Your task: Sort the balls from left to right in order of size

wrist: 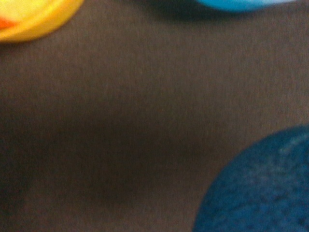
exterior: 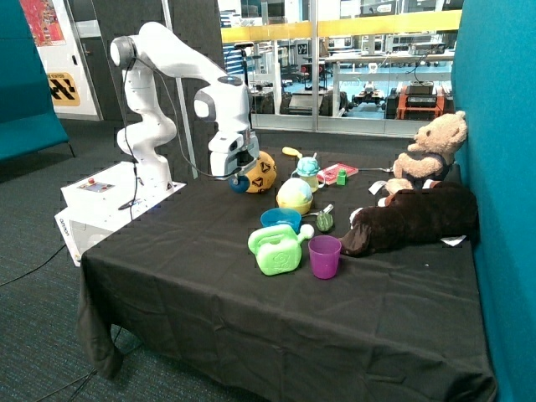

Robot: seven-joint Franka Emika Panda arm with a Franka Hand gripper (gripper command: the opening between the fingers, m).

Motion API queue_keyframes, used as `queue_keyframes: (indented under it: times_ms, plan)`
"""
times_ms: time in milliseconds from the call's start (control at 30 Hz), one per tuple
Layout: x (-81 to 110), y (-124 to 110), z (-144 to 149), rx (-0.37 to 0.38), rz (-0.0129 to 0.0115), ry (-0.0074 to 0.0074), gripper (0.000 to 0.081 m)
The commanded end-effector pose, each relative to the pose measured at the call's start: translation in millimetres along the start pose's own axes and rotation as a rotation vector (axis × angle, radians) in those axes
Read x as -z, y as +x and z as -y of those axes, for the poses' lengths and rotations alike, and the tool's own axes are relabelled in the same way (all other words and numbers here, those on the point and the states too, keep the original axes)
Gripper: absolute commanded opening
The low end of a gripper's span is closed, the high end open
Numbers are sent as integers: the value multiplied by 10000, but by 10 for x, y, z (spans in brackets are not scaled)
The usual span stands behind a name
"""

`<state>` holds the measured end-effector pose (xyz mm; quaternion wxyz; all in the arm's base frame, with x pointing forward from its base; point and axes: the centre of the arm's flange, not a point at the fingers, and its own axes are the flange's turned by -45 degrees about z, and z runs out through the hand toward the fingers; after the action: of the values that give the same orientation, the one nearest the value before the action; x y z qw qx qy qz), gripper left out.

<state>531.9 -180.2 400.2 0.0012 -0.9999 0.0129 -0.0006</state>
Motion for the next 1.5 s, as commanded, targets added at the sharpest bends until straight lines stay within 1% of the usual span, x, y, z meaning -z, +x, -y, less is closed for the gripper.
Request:
queue_keyframes:
  times_ms: [0,167,233,467,567,967,1200,1467]
  plan:
    - [-97,-325,1,-247,11,-25,0]
    - [-170,-438,-51,-397,11,-25,0]
    - [-198,-463,-85,-319,11,-25,0]
    - [-332,-530,-206,-490,10,-25,0]
    - [-398,-594,-258,-581,10,-25,0]
    - [-545,-712,-332,-682,10,-25,0]
    - [-638,-701,-315,-665,10,-25,0]
    - [-773,-625,-235,-500,10,-25,0]
